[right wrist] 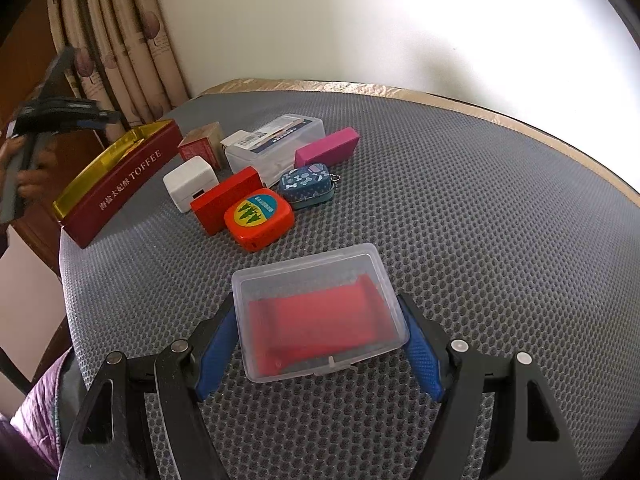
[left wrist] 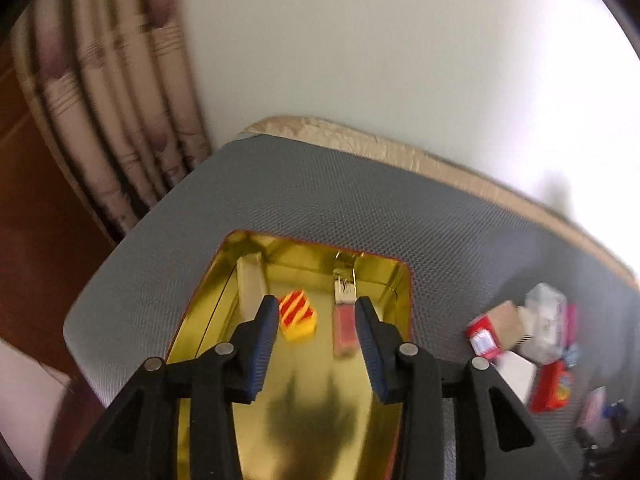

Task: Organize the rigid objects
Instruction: 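Release the lipstick in the tin, then lower the clear case into the tin with the right tool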

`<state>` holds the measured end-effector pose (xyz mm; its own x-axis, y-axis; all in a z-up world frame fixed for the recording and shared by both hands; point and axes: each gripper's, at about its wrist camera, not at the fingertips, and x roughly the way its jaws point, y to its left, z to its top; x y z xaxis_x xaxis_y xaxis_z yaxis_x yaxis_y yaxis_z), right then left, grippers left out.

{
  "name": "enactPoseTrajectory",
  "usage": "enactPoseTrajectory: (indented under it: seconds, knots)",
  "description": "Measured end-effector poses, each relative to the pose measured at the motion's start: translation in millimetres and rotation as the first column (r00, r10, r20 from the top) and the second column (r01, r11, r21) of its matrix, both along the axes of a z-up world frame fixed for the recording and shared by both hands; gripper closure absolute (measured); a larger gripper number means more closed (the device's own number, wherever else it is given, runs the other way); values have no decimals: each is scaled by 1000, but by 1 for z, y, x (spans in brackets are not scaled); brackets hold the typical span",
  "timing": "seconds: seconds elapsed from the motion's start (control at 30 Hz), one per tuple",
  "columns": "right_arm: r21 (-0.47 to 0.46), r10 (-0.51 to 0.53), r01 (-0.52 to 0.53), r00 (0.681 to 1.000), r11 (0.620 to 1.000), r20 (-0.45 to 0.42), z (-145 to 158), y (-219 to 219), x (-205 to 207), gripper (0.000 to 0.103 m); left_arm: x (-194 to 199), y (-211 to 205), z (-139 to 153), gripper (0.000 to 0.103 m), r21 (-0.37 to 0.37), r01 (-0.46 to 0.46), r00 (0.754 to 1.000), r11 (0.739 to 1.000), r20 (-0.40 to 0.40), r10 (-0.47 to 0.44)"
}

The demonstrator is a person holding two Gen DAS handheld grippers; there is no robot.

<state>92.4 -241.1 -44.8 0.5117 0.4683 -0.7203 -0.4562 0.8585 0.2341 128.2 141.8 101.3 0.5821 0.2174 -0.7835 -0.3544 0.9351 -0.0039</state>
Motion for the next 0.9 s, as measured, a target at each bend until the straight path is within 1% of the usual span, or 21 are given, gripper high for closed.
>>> enactPoseTrajectory:
  seconds: [0.03,0.1,0.2,0.27,0.33,0.4,0.47,0.57,0.63,0.7,0.8,0.83,0.9]
  knots:
    - [-1,0,0,1000,1000,-1,0,0,0,30,-19,1,4,63,-8,-24,999,1000,26,24]
    - [-5,3,-3,1000,1000,-5,-1,1,1,30,-48,3,7,60,-24,-56,997,998,49,57]
    - [-21,6,-7,1000,1000,-11,-1,3,2,30,-92,11,4,59,-73,-95,994,993,56,99]
    - [-35,4,-4,1000,999,-13,-1,5,2,30,-121,17,-2,59,-90,-122,991,988,43,126]
    - [-34,-6,5,1000,999,-22,0,5,1,30,-144,22,-9,59,-91,-144,988,985,34,148]
    - [-28,-15,14,1000,999,-27,1,6,-1,30,-167,24,-14,59,-69,-166,986,984,20,168]
    - [-22,-25,25,999,999,-35,4,10,-5,30,-184,28,-17,59,-48,-183,982,982,26,185]
    - [-8,-22,22,999,1000,-39,14,20,-11,30,-197,30,-24,58,-12,-195,980,981,24,196]
    - [2,1,0,1000,1000,-27,27,32,-16,30,-200,32,-29,58,-9,-193,981,981,9,193]
    - [27,42,-42,999,999,-9,47,49,-20,30,-198,34,-33,58,-21,-181,984,983,-3,181]
    - [52,135,-136,990,989,29,83,94,-23,30,-195,34,-37,58,-24,-168,986,985,2,168]
    - [60,181,-184,982,981,46,97,117,-23,30,-194,33,-38,58,-14,-163,987,986,0,164]
    - [64,252,-255,966,965,64,117,155,-25,30,-192,33,-39,58,-9,-159,987,987,-11,159]
